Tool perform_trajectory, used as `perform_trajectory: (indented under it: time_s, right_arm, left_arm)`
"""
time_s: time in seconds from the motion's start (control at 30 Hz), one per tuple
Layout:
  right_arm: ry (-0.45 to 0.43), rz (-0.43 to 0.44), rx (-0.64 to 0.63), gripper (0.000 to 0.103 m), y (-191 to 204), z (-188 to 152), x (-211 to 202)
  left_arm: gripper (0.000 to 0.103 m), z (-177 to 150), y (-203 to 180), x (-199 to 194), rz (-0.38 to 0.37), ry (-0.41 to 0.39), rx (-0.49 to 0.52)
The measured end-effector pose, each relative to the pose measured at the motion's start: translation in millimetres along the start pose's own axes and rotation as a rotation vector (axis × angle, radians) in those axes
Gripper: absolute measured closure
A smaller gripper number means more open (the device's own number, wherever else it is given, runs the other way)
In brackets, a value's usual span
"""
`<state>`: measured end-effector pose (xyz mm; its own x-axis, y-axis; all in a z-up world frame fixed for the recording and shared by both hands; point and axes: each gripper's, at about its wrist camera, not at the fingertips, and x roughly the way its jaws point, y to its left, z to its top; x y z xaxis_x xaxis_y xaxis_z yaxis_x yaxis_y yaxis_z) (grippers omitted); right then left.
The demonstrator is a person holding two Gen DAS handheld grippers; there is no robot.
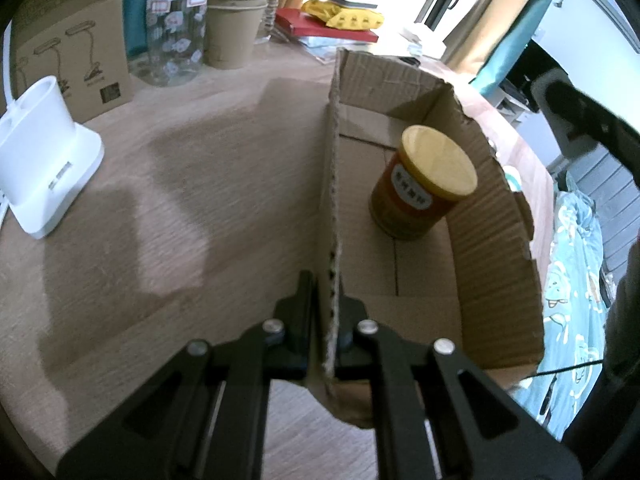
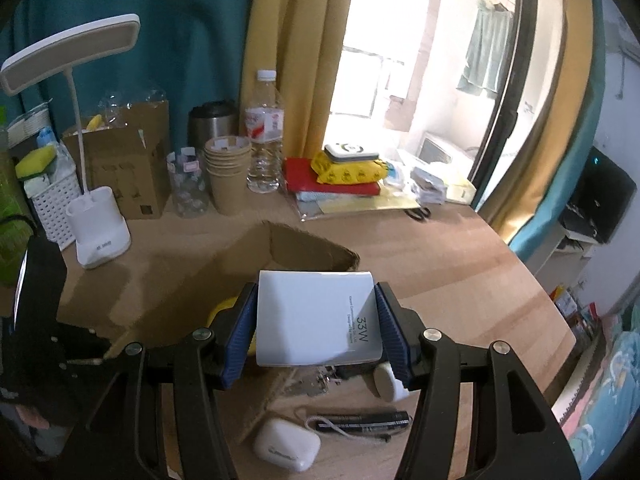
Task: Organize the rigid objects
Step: 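Lower the charger into the box beside the can and release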
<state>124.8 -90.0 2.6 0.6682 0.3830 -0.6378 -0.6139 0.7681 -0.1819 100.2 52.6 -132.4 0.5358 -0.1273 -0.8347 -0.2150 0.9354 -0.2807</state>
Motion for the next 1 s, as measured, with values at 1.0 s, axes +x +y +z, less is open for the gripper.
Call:
perform_trajectory:
  time_s: [1.0]
  right_arm:
    - [0.18, 0.108, -0.016, 0.043, 29.5, 38.8, 121.6]
  left_arm:
    - [0.096, -2.0, -1.0, 1.2, -0.025, -0.009, -0.003]
